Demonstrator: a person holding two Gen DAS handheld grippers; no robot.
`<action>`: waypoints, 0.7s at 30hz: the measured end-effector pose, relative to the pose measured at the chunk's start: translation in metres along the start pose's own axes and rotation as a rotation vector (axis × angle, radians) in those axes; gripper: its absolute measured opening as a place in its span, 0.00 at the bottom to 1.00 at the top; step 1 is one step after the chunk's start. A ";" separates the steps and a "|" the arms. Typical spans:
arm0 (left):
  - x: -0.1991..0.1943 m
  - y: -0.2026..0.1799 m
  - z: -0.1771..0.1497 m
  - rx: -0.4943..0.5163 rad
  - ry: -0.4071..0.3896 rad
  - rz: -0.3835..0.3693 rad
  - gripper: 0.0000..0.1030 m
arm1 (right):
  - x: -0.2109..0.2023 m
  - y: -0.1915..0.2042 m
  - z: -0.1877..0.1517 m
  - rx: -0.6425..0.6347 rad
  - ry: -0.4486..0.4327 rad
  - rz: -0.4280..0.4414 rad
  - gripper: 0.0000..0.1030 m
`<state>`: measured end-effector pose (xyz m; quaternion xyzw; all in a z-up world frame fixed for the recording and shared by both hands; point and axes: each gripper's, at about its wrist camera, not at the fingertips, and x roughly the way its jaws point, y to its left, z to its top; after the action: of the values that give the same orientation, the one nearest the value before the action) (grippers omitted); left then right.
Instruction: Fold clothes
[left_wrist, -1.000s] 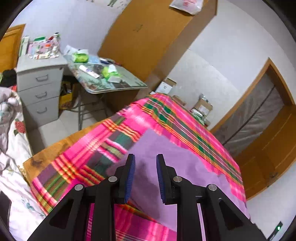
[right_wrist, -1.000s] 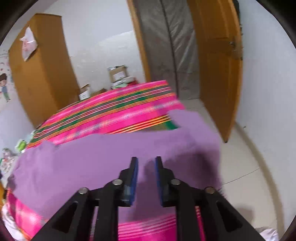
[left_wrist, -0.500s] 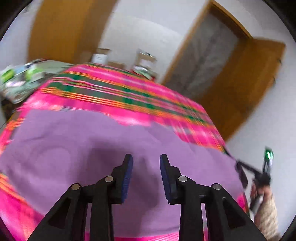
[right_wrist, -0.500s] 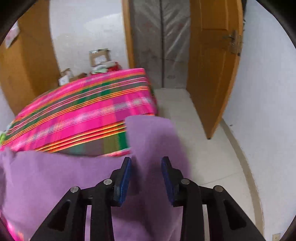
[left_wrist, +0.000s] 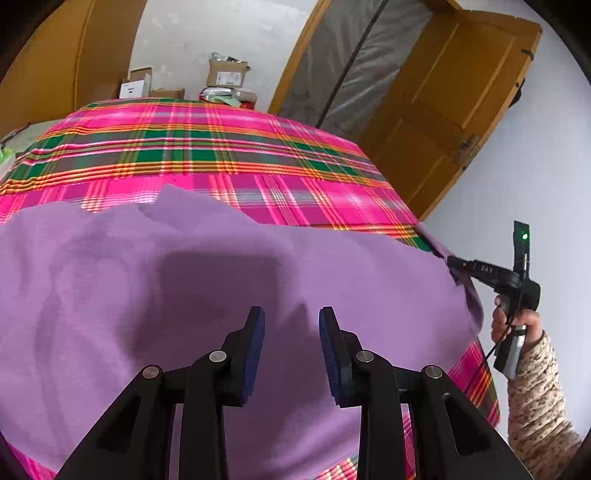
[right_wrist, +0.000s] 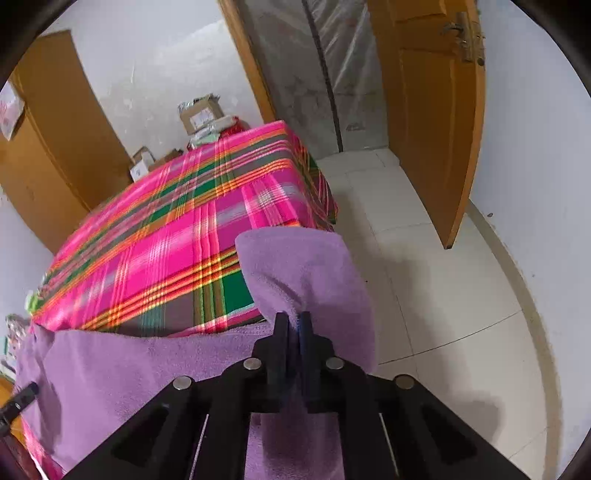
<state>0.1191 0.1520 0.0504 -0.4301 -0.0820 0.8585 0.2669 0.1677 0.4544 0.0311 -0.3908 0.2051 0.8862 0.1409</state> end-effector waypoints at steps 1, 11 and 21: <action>0.002 -0.001 0.000 0.000 0.005 0.000 0.31 | -0.002 -0.003 0.001 0.014 -0.012 0.001 0.05; 0.016 0.002 -0.005 -0.021 0.046 0.018 0.31 | -0.017 -0.070 -0.019 0.305 -0.074 0.094 0.05; 0.021 0.004 -0.010 -0.034 0.067 0.017 0.31 | -0.018 -0.122 -0.054 0.510 -0.051 0.139 0.05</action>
<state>0.1155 0.1589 0.0279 -0.4638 -0.0841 0.8444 0.2546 0.2643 0.5343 -0.0193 -0.3049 0.4445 0.8231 0.1787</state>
